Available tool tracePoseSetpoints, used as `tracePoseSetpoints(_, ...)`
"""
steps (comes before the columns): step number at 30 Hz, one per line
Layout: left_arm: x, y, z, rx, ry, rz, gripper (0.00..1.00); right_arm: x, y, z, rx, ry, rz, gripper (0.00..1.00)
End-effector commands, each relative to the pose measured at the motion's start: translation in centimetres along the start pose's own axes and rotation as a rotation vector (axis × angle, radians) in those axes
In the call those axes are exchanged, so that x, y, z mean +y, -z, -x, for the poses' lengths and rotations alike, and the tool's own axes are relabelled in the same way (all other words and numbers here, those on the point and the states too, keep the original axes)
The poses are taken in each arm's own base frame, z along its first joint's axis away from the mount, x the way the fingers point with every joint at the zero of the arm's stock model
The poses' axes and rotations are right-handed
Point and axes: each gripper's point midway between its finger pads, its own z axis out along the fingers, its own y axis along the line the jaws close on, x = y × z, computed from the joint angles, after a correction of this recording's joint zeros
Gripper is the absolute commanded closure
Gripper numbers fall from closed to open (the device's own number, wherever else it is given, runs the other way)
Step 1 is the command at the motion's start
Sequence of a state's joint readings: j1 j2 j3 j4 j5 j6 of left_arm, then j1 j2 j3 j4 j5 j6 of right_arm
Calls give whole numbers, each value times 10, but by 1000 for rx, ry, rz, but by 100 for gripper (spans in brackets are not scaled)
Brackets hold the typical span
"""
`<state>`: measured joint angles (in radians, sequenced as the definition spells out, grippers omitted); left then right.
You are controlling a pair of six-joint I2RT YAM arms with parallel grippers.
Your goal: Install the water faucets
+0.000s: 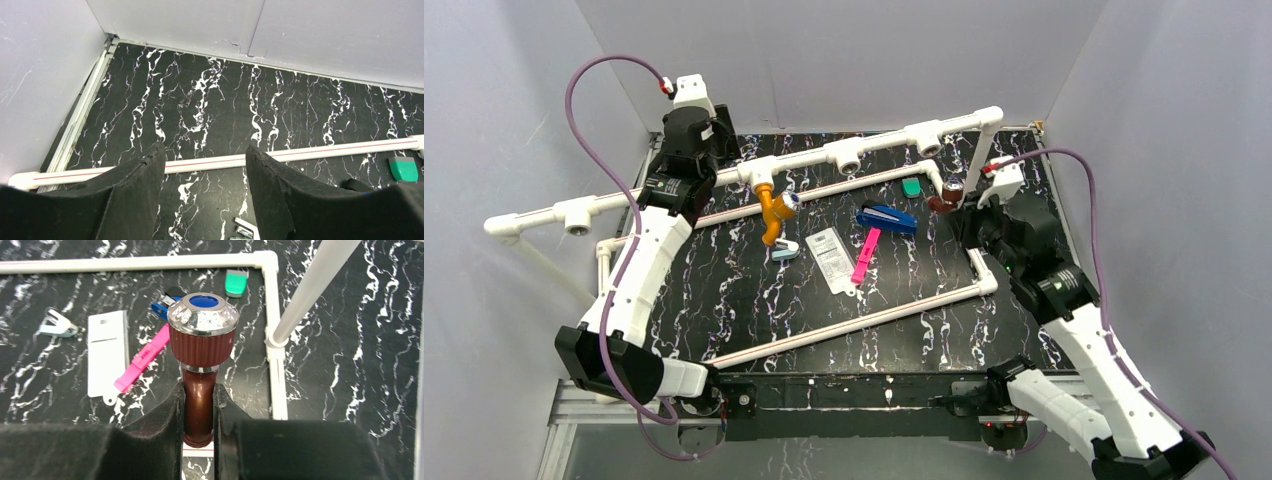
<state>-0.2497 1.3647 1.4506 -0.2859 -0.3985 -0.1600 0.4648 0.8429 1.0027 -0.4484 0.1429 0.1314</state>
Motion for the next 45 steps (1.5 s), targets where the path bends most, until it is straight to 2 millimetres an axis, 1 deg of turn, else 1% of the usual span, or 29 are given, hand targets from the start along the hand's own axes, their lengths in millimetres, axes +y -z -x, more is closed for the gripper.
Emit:
tracePoseSetpoints(1,11,8,-40,104,-65,19,42,20,17,44,-244,-98,113,99)
tracePoseSetpoints(3,12,9,-44,105,-64,20,42,21,22,48,-289,-120,123,99)
tracePoseSetpoints(8,13,9,-52,114,-53,21,42,23,36,70,-429,-119,151,99)
tracePoseSetpoints(13,12,7,-55,125,-50,21,42,23,42,85,-507,-91,156,99)
tracePoseSetpoints(17,12,6,-58,134,-50,26,42,21,52,98,-571,-70,147,99)
tracePoseSetpoints(20,13,4,-60,139,-50,31,42,16,55,100,-591,-49,121,99)
tracePoseSetpoints(30,10,0,-62,152,-53,28,42,17,64,96,-644,-22,136,99)
tracePoseSetpoints(35,7,-1,-64,164,-51,19,42,20,63,103,-661,-17,151,99)
tracePoseSetpoints(45,7,-1,-63,177,-55,21,42,19,58,116,-688,15,135,99)
